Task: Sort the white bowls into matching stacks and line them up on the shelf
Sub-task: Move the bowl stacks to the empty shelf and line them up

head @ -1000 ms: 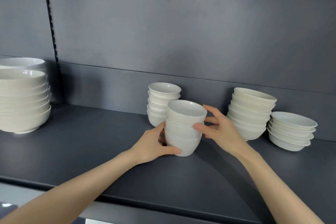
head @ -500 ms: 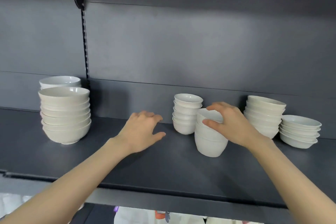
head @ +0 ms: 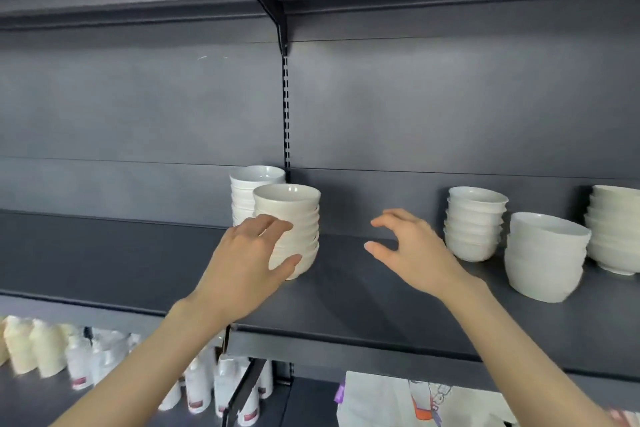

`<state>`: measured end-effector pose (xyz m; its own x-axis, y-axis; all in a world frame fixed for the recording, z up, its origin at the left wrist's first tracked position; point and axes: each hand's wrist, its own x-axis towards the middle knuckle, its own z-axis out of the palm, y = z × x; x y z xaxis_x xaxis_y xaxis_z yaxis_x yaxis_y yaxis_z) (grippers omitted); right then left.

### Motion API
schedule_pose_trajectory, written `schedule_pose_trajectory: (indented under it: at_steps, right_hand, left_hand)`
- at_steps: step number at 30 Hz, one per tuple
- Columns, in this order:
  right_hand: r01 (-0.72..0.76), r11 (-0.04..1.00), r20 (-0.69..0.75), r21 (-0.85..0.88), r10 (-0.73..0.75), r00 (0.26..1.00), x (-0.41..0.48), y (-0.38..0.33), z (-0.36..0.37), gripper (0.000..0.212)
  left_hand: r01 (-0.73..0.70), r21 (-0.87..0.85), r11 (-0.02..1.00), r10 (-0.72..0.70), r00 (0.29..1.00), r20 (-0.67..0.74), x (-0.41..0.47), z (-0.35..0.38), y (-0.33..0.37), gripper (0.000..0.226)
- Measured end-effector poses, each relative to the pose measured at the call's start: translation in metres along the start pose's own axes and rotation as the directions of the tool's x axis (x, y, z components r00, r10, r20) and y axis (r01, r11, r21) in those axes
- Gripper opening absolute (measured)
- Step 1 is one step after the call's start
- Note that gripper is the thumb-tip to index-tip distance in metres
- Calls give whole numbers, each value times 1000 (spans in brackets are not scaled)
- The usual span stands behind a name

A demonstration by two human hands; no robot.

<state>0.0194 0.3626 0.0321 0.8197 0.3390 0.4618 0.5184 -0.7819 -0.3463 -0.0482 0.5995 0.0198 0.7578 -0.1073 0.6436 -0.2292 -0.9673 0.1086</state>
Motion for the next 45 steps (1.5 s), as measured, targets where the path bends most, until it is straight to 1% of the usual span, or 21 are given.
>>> schedule_pose_trajectory:
  at_steps: [3, 7, 14, 16, 19, 23, 27, 30, 32, 34, 37, 42, 45]
  right_hand:
    - [12, 1000, 16, 13, -12, 1000, 12, -15, 17, 42]
    - [33, 998, 23, 50, -34, 999, 35, -24, 36, 44]
    - [66, 988, -36, 141, -62, 997, 80, -22, 56, 49]
    - [86, 982, -59, 166, -77, 995, 89, -21, 60, 50]
    - [105, 979, -92, 176, -89, 992, 100, -22, 60, 50]
    - [114, 976, -133, 185, -90, 987, 113, -37, 58, 47]
    - [113, 980, -181, 163, -83, 980, 123, -61, 61, 46]
    - [84, 990, -200, 114, -60, 978, 129, -82, 69, 47]
    - [61, 997, -231, 51, -48, 972, 134, -99, 76, 50]
    - [23, 1000, -260, 5, -21, 965, 141, -121, 85, 53]
    - [-42, 998, -276, -42, 29, 961, 154, -154, 101, 56]
    - [-212, 969, -188, -126, 186, 964, 184, -192, 121, 54]
    - [-310, 931, -127, -193, 289, 949, 203, -201, 128, 65]
  left_hand:
    - [112, -66, 992, -114, 993, -41, -8, 2, -26, 45]
    - [161, -123, 979, -164, 986, -11, -3, 15, -49, 50]
    - [255, -198, 946, -257, 966, 17, 17, 37, -84, 62]
    - [265, -210, 941, -267, 963, 20, 23, 40, -91, 67]
    - [236, -192, 952, -241, 970, -3, 30, 40, -102, 77]
    - [214, -211, 954, -233, 970, -70, 42, 34, -129, 62]
    - [189, -302, 934, -219, 973, -70, 55, 33, -166, 61]
    - [186, -374, 909, -200, 980, 0, 66, 41, -200, 64]
    - [180, -427, 886, -166, 984, 70, 73, 50, -224, 68]
    - [192, -494, 848, -120, 978, 173, 81, 61, -249, 73]
    - [232, -574, 785, -42, 945, 324, 94, 80, -282, 82]
    - [338, -685, 645, 62, 871, 487, 123, 111, -306, 104]
    - [356, -721, 594, 144, 835, 531, 138, 126, -309, 116]
